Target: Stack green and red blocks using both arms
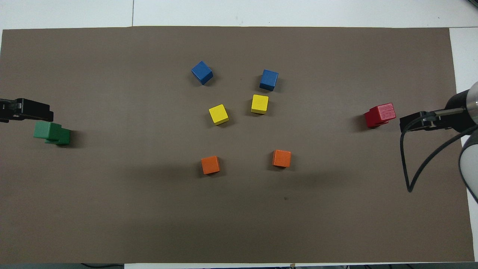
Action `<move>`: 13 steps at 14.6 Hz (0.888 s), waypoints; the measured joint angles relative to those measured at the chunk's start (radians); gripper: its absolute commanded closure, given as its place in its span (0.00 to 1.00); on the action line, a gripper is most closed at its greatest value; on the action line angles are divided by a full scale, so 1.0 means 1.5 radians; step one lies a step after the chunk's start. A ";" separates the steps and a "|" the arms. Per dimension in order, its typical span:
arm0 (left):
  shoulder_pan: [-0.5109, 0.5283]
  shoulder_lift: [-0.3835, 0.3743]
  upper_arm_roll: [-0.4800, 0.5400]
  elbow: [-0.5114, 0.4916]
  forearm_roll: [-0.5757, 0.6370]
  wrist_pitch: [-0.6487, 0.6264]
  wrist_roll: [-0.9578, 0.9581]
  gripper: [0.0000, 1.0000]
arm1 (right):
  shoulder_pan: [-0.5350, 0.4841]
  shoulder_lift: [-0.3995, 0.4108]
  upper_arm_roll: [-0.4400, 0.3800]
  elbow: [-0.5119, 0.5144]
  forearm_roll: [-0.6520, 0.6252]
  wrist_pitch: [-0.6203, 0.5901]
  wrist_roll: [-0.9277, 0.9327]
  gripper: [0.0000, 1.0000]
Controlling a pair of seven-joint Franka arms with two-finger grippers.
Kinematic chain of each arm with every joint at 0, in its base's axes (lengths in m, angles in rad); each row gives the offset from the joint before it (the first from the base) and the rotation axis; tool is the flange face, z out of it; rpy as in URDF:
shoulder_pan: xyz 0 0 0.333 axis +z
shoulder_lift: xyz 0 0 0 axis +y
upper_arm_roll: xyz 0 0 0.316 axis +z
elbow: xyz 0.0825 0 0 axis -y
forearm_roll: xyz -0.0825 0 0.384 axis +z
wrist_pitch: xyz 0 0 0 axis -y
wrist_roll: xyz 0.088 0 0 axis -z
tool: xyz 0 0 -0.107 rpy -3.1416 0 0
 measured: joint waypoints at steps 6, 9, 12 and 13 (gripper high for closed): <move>-0.001 -0.001 0.005 0.000 0.000 0.000 0.000 0.00 | -0.020 0.014 -0.003 0.014 0.000 0.000 0.000 0.00; -0.001 -0.001 0.005 0.000 0.000 0.000 0.000 0.00 | -0.021 0.015 -0.003 0.015 0.000 0.000 0.000 0.00; -0.001 -0.001 0.005 0.000 0.000 0.000 0.000 0.00 | -0.021 0.015 -0.003 0.016 0.000 0.000 0.000 0.00; -0.001 -0.001 0.005 0.000 0.000 0.000 0.000 0.00 | -0.021 0.015 -0.003 0.016 0.000 0.000 0.000 0.00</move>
